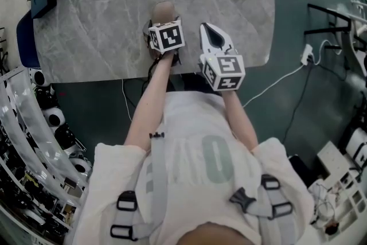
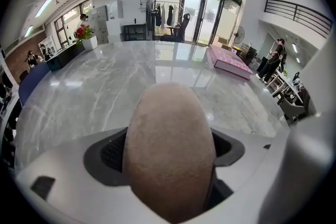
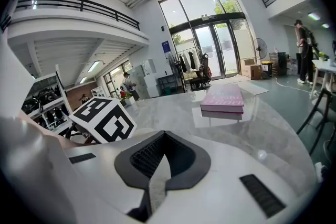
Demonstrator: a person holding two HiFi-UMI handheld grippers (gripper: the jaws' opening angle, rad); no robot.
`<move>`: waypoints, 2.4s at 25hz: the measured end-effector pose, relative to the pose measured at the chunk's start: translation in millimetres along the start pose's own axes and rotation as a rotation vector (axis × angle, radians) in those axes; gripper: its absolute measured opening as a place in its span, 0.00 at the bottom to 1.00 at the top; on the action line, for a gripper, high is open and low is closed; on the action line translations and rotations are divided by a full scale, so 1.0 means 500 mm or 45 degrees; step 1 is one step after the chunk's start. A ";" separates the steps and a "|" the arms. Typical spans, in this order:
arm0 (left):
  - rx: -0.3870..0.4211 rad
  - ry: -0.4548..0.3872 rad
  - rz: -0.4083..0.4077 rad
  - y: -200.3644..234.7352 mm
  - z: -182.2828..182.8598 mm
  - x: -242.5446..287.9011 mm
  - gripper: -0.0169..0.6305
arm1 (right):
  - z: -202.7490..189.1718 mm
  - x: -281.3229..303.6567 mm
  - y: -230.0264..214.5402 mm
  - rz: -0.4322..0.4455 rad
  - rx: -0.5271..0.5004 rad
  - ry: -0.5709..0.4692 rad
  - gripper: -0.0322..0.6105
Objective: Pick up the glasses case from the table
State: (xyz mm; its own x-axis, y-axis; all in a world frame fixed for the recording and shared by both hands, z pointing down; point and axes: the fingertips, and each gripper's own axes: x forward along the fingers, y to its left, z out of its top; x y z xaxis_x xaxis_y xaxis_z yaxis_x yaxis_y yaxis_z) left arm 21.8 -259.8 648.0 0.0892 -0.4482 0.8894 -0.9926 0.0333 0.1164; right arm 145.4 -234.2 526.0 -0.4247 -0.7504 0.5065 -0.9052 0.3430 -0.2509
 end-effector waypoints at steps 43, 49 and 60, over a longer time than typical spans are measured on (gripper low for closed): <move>0.155 -0.889 -0.120 0.280 0.398 -0.438 0.64 | 0.200 0.028 0.180 -0.087 -0.205 -0.268 0.05; 0.164 -1.098 -0.164 0.336 0.409 -0.556 0.64 | 0.247 0.030 0.240 -0.066 -0.249 -0.340 0.05; 0.163 -1.199 -0.212 0.334 0.295 -0.583 0.64 | 0.243 -0.007 0.234 -0.102 -0.229 -0.381 0.05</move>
State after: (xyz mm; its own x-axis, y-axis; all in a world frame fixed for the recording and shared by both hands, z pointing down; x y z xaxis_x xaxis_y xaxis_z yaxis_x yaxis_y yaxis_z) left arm -182.2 -255.6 343.1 0.1827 -0.9732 0.1399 -0.9796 -0.1681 0.1102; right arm 42.7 -260.2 394.5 -0.3534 -0.9020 0.2481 -0.9348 0.3504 -0.0576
